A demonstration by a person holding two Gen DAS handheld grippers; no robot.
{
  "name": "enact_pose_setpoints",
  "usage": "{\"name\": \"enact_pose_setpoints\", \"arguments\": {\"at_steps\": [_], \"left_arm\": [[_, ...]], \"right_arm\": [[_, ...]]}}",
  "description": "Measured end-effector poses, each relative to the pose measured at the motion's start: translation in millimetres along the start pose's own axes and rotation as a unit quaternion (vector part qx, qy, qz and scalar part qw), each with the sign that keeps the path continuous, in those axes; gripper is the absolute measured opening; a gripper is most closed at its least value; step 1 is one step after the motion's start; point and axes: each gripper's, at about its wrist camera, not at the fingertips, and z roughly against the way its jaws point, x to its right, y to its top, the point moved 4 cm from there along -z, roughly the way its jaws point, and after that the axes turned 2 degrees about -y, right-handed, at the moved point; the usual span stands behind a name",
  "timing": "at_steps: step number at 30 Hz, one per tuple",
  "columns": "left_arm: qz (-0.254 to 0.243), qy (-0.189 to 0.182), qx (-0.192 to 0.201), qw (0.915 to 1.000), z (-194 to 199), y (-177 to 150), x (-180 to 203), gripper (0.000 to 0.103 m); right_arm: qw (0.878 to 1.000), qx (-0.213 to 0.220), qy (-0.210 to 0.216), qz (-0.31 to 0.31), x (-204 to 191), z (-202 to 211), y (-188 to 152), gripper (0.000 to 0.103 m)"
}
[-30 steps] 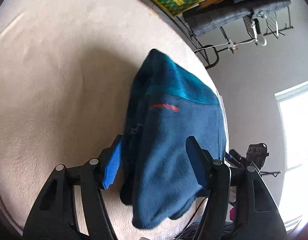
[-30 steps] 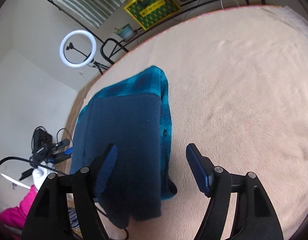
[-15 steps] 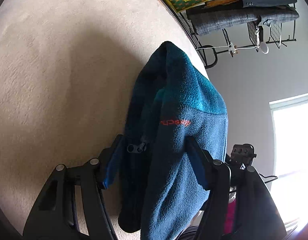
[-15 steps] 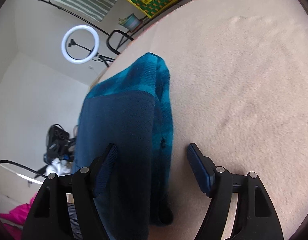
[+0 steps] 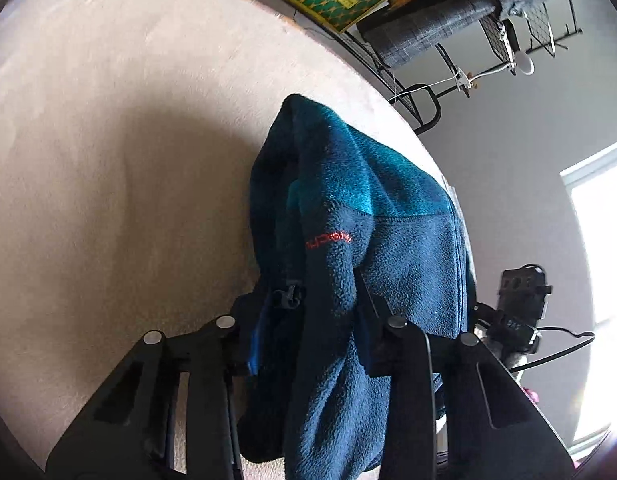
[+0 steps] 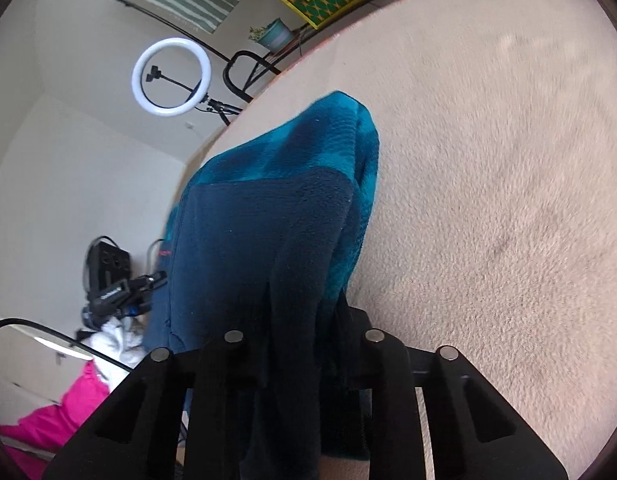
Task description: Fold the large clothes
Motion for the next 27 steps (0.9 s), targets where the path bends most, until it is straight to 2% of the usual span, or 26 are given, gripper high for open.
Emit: {"name": "enact_pose_setpoints", "arguments": {"at_steps": [8, 15, 21, 27], "left_arm": [[-0.033, 0.007, 0.014, 0.9993, 16, 0, 23, 0.028], [-0.065, -0.008, 0.019, 0.9977, 17, 5, 59, 0.027], [-0.105, -0.019, 0.01, 0.9942, -4, 12, 105, 0.027], [-0.137, -0.029, 0.001, 0.9902, -47, 25, 156, 0.027]], "right_arm": [[0.998, 0.028, -0.048, 0.042, -25, 25, -1, 0.017], [0.995, 0.061, -0.056, 0.046, -26, 59, 2, 0.017], [0.991, 0.093, -0.08, 0.052, -15, 99, 15, 0.017], [0.985, 0.12, -0.109, 0.053, 9, 143, 35, 0.017]]}}
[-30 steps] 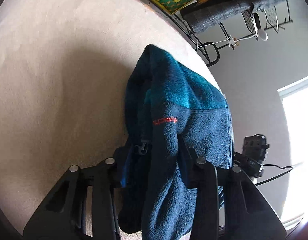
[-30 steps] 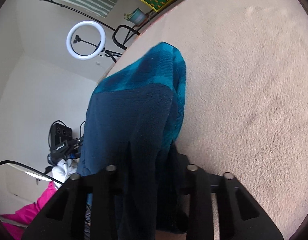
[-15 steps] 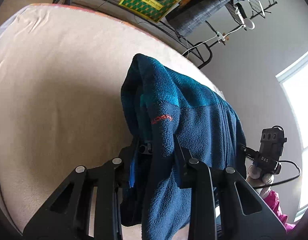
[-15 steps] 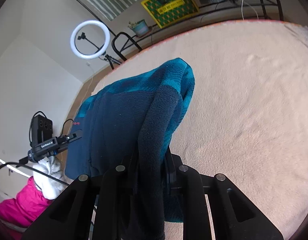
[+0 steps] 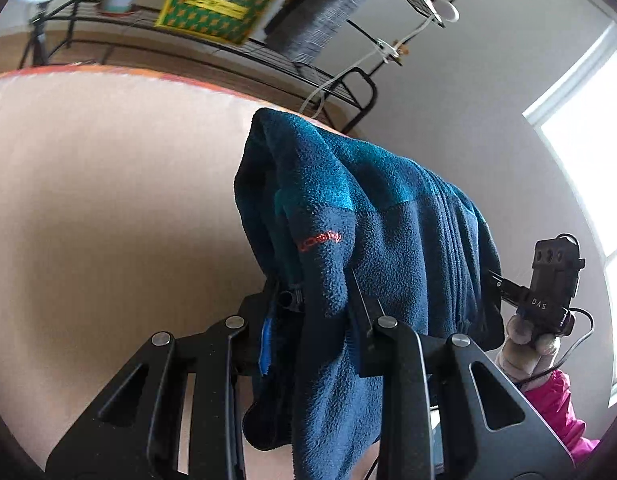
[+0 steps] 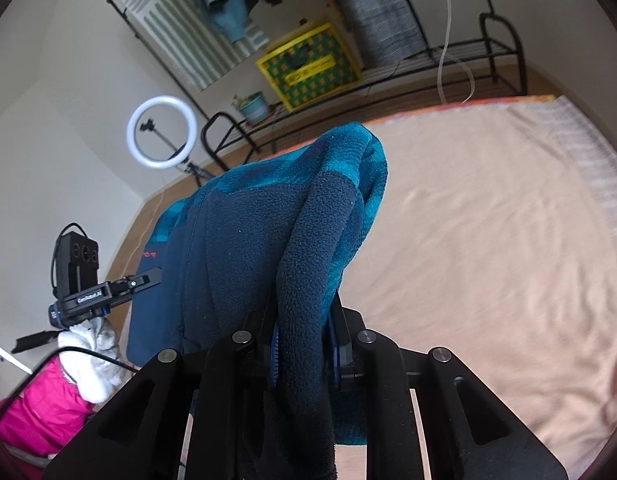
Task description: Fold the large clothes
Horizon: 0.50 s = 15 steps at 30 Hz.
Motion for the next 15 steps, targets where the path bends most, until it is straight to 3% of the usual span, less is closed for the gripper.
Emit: {"name": "enact_pose_setpoints", "arguments": {"at_steps": [15], "left_arm": [[-0.052, -0.027, -0.009, 0.9983, -157, 86, 93, 0.026]], "right_arm": [[0.995, 0.069, -0.079, -0.003, 102, 31, 97, 0.016]]}}
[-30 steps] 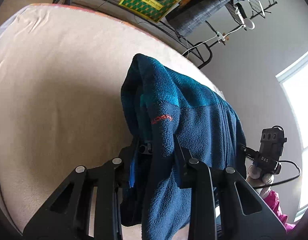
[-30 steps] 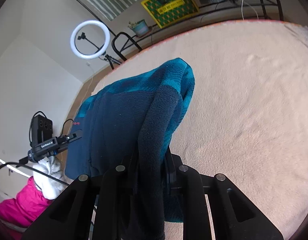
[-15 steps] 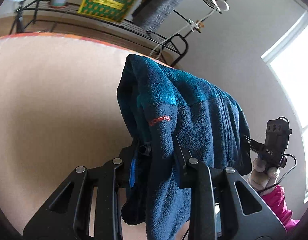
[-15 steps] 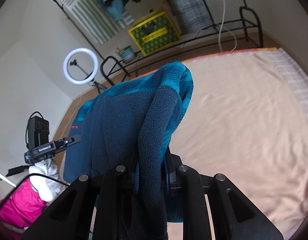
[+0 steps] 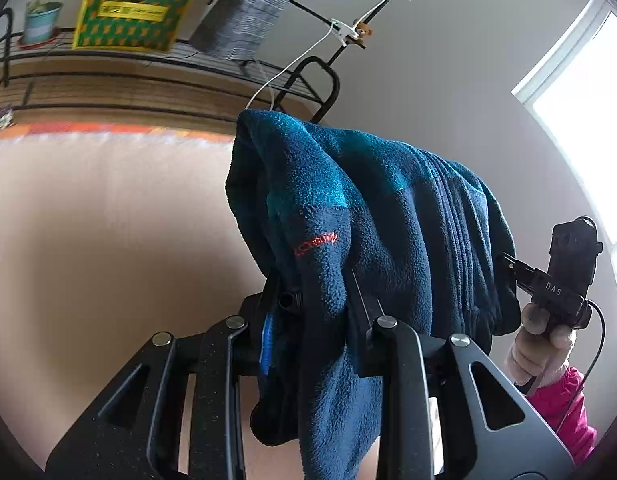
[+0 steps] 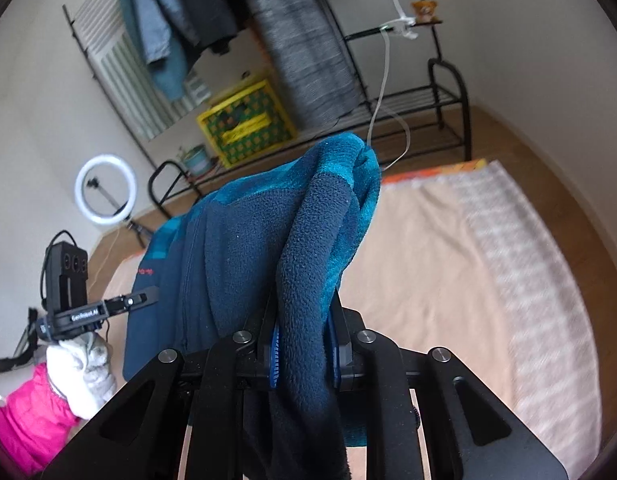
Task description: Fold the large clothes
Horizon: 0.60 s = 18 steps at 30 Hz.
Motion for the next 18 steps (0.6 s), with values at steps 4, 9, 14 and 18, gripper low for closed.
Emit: {"name": "enact_pose_setpoints", "arguments": {"at_steps": [4, 9, 14, 18], "left_arm": [[-0.013, -0.001, 0.004, 0.9999, -44, 28, 14, 0.026], [-0.018, 0.001, 0.009, 0.9998, -85, 51, 20, 0.026], [-0.029, -0.002, 0.007, 0.9996, -122, 64, 30, 0.026], [-0.038, -0.007, -0.002, 0.9992, -157, 68, 39, 0.026]], "right_arm": [[1.0, 0.016, -0.015, -0.007, 28, -9, 25, 0.016], [0.999, 0.027, -0.03, -0.008, 60, -24, 46, 0.016], [0.998, 0.029, -0.059, -0.011, 91, -44, 65, 0.016], [0.996, 0.037, -0.08, -0.006, 113, -52, 78, 0.016]]}}
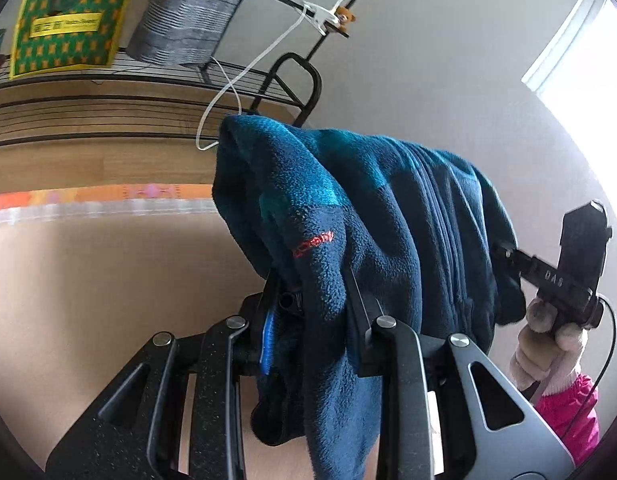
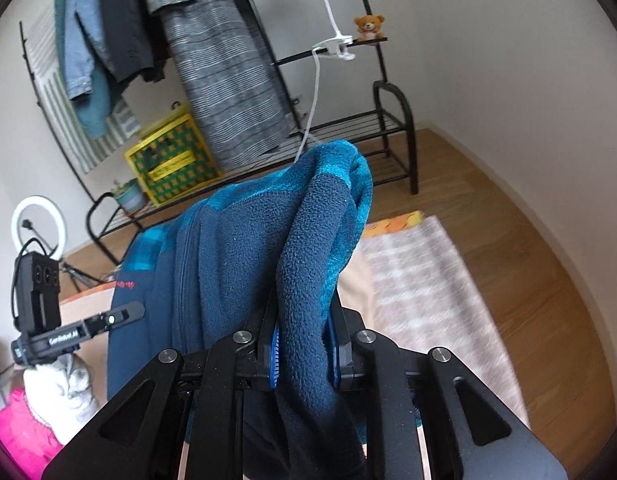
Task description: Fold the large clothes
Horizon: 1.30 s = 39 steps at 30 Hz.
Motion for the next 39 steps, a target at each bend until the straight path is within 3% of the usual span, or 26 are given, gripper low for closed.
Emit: {"name": "enact_pose_setpoints", "arguments": {"at_steps": [7, 10, 13, 15, 21, 27, 39], "left_arm": [[0.001, 0.017, -0.016, 0.9997, -46, -10, -8, 0.026], [0.0, 0.04, -0.024, 0.9989, -57, -12, -19, 0.032], [-0.011, 0.048, -0.021, 0.9986, -57, -12, -22, 0.04], [-0.03, 0.065, -0.021, 0.9972, -56, -11, -19, 0.043], [-0.03, 0.077, -0.016, 0.9964, -33, -9, -13, 0.043], [-0.051, 0.076, 0.007, 0.9958, 26, -5, 19, 0.042], [-0.118, 0.051, 0.092, 0.9875, 242, -12, 129, 0.043]], "right_arm": [[0.999, -0.01, -0.037, -0.005, 34, -36, -4, 0.016], [0.996, -0.032, -0.081, -0.005, 52, -59, -15, 0.02], [0.985, -0.074, -0.152, -0.023, 76, -81, -26, 0.025], [0.983, -0.072, -0.166, -0.018, 81, -82, -28, 0.03], [0.982, -0.056, -0.178, -0.01, 73, -56, -24, 0.033], [0.987, -0.02, -0.157, -0.007, 45, -5, -13, 0.033], [0.99, 0.075, -0.118, 0.016, -55, 167, 8, 0.033]]}}
